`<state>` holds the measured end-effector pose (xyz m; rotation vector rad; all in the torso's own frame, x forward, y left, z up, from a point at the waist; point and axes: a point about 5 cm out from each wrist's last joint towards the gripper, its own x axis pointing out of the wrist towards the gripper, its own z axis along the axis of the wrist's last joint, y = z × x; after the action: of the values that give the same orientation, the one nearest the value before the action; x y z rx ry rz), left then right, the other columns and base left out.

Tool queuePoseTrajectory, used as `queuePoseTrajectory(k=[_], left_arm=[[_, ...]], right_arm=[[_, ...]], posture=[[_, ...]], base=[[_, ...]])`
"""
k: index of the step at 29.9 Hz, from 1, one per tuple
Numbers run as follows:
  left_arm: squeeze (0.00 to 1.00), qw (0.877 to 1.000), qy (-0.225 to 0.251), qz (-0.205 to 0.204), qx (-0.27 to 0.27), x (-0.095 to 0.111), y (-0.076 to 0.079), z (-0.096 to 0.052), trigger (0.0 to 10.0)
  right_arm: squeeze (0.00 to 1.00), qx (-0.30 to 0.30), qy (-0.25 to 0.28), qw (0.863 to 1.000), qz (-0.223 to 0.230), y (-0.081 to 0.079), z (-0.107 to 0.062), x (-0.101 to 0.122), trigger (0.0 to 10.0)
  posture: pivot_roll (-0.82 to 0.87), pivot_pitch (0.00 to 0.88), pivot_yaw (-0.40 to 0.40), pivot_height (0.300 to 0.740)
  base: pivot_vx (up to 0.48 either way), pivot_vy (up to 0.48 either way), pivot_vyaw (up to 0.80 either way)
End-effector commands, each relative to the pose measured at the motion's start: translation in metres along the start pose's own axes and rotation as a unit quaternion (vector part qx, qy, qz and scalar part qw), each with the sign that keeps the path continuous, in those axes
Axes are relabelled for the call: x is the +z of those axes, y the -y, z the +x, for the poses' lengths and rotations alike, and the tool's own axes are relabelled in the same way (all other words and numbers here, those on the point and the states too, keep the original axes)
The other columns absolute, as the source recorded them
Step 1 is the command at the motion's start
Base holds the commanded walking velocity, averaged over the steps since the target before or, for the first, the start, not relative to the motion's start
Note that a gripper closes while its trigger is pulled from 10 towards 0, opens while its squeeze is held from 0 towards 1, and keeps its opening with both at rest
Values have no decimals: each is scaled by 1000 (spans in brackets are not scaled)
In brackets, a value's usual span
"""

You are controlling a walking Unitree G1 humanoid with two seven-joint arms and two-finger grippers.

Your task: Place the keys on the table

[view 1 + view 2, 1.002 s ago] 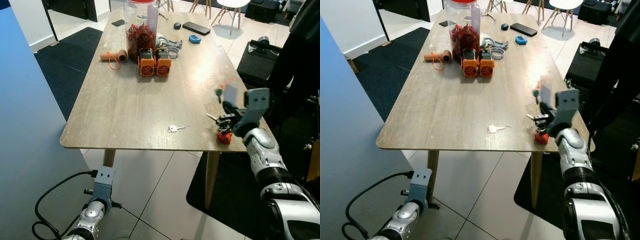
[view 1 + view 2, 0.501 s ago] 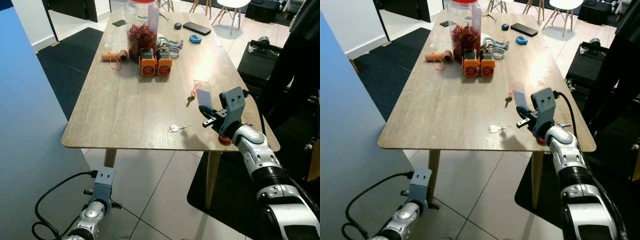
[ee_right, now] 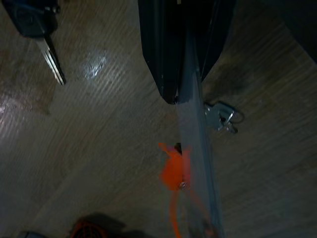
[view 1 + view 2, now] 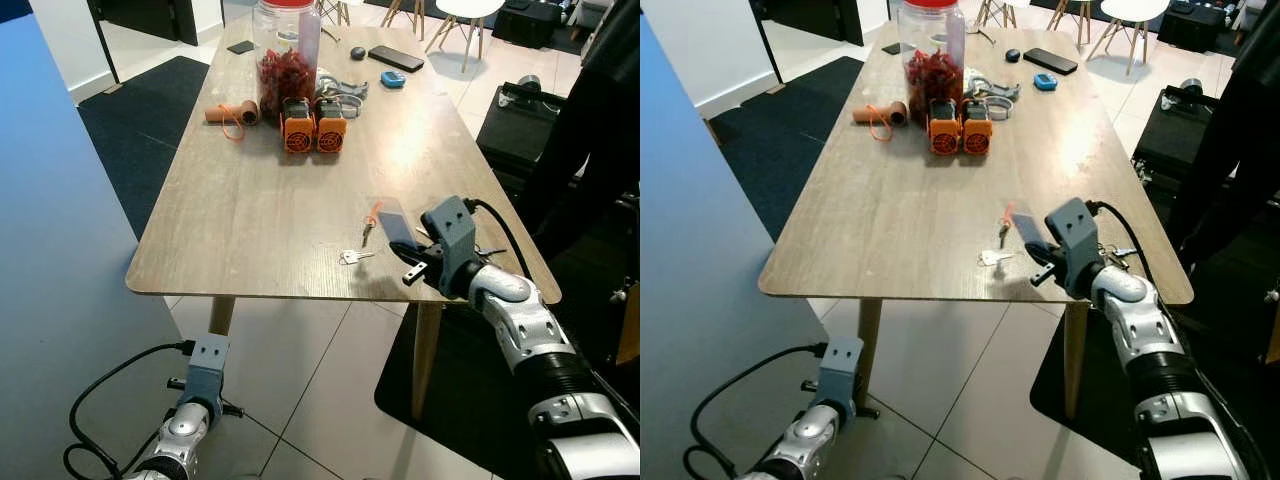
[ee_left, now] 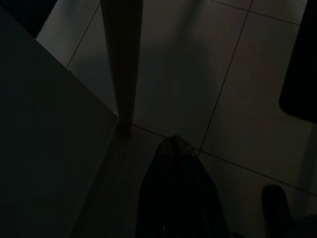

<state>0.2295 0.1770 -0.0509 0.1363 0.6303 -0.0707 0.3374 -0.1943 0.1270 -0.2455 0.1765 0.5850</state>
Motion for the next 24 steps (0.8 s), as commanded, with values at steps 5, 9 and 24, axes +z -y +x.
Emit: queuePoseTrajectory(k=[5, 9, 24], left_arm=[[0, 1000, -9, 6, 0, -4, -4, -1, 10000], [0, 1000, -9, 8, -2, -4, -4, -1, 10000], [0, 1000, -5, 23, -11, -3, -2, -1, 10000]], right_arm=[[0, -41, -13, 999, -2, 12, -9, 0, 10000], [0, -94, -17, 995, -1, 25, -11, 0, 10000], [0, -121, -3, 992, 19, 28, 7, 7, 10000]], posture=[[37, 33, -16, 740], [36, 33, -15, 740], [39, 32, -19, 740]], base=[[0, 0, 0], [0, 0, 0], [0, 0, 0]])
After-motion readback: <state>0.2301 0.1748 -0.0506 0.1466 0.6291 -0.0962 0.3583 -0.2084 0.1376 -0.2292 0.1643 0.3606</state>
